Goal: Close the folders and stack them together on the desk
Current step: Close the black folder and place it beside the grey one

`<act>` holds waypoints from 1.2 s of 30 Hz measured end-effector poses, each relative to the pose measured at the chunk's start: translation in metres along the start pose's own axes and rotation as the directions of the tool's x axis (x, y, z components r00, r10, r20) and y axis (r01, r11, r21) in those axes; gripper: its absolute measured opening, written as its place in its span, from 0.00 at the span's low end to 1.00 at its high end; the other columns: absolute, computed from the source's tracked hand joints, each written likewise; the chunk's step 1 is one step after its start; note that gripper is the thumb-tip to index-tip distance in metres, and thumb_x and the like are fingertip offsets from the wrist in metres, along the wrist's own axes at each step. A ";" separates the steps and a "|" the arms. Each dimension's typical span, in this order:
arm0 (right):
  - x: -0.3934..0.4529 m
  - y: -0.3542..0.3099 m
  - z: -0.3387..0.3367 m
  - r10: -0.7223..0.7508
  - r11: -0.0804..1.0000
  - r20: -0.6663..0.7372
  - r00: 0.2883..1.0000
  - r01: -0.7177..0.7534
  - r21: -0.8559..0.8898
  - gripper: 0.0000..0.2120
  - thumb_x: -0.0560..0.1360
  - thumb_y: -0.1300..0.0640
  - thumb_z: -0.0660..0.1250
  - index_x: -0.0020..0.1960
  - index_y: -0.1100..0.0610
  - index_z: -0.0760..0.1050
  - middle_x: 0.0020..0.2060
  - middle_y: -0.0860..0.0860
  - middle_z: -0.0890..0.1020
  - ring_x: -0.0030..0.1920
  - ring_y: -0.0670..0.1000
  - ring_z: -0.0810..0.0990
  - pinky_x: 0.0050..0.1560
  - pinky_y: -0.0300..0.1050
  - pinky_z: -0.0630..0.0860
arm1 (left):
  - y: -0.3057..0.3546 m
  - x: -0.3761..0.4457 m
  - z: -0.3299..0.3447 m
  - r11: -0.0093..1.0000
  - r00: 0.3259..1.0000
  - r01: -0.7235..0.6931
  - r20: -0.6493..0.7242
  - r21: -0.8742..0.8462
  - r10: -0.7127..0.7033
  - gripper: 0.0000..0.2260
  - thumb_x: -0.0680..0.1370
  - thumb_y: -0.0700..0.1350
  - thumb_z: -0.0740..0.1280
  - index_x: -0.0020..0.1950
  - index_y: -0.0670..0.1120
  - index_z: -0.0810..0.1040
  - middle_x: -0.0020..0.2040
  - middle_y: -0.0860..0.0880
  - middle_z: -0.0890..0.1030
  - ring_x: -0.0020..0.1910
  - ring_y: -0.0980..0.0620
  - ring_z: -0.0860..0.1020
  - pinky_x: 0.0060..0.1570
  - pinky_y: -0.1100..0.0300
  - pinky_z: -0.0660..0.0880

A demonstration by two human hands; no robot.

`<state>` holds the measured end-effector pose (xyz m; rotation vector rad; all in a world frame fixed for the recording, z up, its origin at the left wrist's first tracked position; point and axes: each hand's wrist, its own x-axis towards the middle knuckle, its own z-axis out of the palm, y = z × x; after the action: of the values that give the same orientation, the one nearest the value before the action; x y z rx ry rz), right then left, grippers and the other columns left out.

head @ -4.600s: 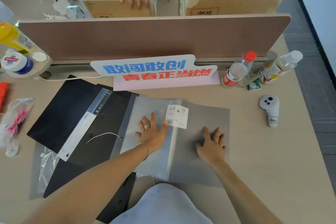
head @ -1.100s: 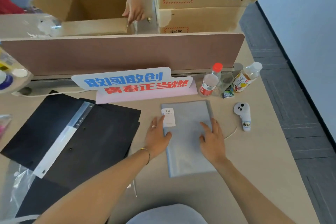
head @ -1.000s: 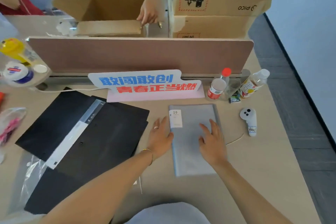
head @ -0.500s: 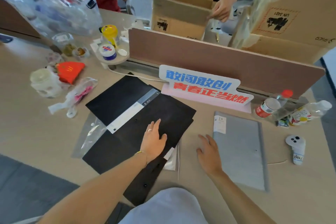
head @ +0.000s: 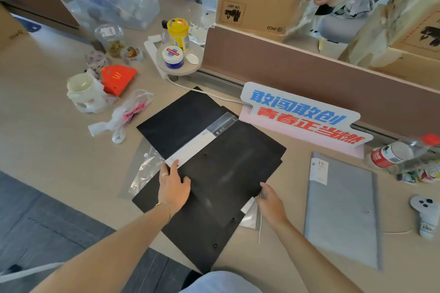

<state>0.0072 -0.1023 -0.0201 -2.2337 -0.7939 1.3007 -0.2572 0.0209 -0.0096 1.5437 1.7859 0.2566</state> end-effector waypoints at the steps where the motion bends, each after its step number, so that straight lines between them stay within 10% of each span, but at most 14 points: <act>1: 0.001 -0.004 0.001 0.031 0.999 -0.002 1.000 -0.031 0.028 0.26 0.78 0.57 0.63 0.75 0.49 0.65 0.71 0.49 0.74 0.71 0.53 0.72 0.70 0.49 0.69 | 0.000 0.005 -0.001 0.999 1.000 0.025 0.001 -0.044 -0.025 0.28 0.82 0.46 0.63 0.81 0.52 0.58 0.83 0.47 0.52 0.69 0.42 0.74 0.69 0.52 0.71; 6: 0.001 -0.017 -0.003 0.125 0.979 0.004 0.992 -0.124 0.164 0.27 0.78 0.62 0.64 0.76 0.53 0.65 0.72 0.54 0.72 0.73 0.54 0.70 0.68 0.44 0.66 | 0.009 0.020 0.002 0.893 0.965 0.260 0.058 -0.368 -0.258 0.26 0.83 0.44 0.63 0.79 0.55 0.60 0.61 0.45 0.80 0.47 0.48 0.82 0.56 0.50 0.81; 13: -0.009 -0.023 -0.007 0.168 0.937 -0.024 0.986 -0.152 0.315 0.24 0.80 0.64 0.62 0.75 0.56 0.66 0.69 0.51 0.73 0.71 0.56 0.70 0.64 0.42 0.65 | 0.025 0.005 0.001 0.939 0.983 0.182 0.035 -0.292 -0.180 0.35 0.80 0.35 0.66 0.81 0.54 0.55 0.44 0.48 0.77 0.41 0.50 0.79 0.44 0.57 0.80; 22: -0.001 -0.003 -0.025 0.325 0.646 0.003 0.946 -0.224 0.730 0.08 0.83 0.58 0.60 0.59 0.53 0.75 0.59 0.52 0.80 0.59 0.57 0.79 0.67 0.58 0.74 | 0.022 -0.023 0.008 0.979 0.981 0.133 0.160 -0.155 -0.108 0.36 0.81 0.39 0.67 0.83 0.53 0.51 0.44 0.49 0.78 0.40 0.51 0.80 0.41 0.68 0.74; 25: 0.001 0.001 -0.029 0.335 0.649 -0.040 0.941 -0.200 0.734 0.08 0.83 0.57 0.58 0.53 0.49 0.75 0.60 0.53 0.79 0.59 0.57 0.77 0.68 0.58 0.71 | 0.013 -0.027 0.007 0.998 0.982 0.069 0.176 -0.001 -0.068 0.23 0.82 0.47 0.65 0.78 0.53 0.66 0.55 0.48 0.83 0.47 0.50 0.83 0.52 0.59 0.80; 29: -0.003 0.002 -0.037 0.290 0.557 -0.061 0.955 -0.117 0.822 0.12 0.83 0.62 0.55 0.59 0.52 0.76 0.62 0.51 0.79 0.63 0.55 0.76 0.70 0.54 0.67 | 0.027 -0.028 -0.009 0.974 0.999 -0.052 0.025 0.222 0.047 0.15 0.83 0.51 0.58 0.66 0.50 0.78 0.61 0.47 0.82 0.56 0.47 0.81 0.56 0.57 0.78; 36: -0.018 0.001 -0.066 0.192 0.443 -0.044 0.980 -0.046 0.896 0.16 0.83 0.63 0.56 0.67 0.53 0.74 0.66 0.50 0.79 0.67 0.54 0.75 0.71 0.52 0.66 | 0.081 -0.009 -0.008 0.993 0.987 -0.113 0.117 0.031 0.109 0.25 0.79 0.65 0.55 0.69 0.52 0.70 0.70 0.46 0.75 0.68 0.42 0.73 0.68 0.42 0.71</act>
<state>0.0592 -0.1201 0.0213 -1.4459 0.1745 1.1779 -0.2000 0.0358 0.0474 1.6532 1.6266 0.1850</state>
